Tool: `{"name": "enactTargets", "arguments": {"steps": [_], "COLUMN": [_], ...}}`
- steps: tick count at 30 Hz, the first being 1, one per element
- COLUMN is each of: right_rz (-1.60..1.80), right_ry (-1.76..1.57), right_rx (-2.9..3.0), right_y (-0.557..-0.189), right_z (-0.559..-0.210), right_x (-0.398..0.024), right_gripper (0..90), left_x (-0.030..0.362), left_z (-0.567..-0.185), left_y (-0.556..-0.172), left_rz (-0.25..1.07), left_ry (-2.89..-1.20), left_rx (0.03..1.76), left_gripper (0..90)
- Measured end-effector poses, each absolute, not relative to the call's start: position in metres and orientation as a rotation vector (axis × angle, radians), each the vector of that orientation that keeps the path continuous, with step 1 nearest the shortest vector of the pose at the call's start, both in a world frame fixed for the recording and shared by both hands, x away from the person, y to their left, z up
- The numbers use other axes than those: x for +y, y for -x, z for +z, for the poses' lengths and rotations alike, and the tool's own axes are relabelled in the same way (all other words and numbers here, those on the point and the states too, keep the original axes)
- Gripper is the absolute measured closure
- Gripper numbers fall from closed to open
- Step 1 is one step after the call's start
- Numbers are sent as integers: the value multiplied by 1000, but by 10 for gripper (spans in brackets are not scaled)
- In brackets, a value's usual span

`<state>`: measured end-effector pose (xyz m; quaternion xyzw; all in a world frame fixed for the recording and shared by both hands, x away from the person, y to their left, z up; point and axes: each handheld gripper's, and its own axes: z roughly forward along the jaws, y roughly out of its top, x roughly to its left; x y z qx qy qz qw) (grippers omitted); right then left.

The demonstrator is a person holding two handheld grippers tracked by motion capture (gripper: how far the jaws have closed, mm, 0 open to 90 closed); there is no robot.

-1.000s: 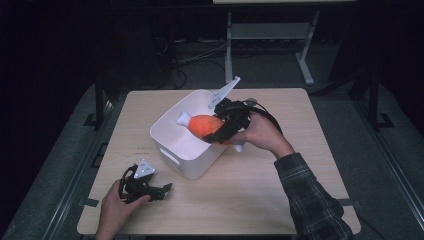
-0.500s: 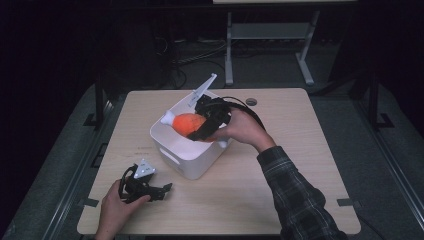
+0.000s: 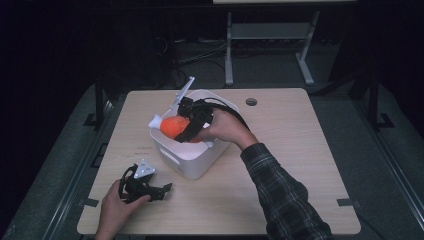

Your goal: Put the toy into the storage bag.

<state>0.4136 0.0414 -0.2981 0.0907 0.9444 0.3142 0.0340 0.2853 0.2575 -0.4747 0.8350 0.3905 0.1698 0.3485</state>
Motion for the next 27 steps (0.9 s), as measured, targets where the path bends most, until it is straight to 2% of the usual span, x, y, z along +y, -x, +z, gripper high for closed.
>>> {"name": "enactTargets", "arguments": {"steps": [27], "right_rz": [858], "right_ry": [-301], "right_rx": [2931], "right_y": [-420], "right_z": [-320], "right_x": [61], "right_gripper": [140], "left_x": [257], "left_z": [-475], "left_y": [-285], "left_rz": [439], "left_ry": [-2157], "left_rx": [1015], "left_gripper": [127]}}
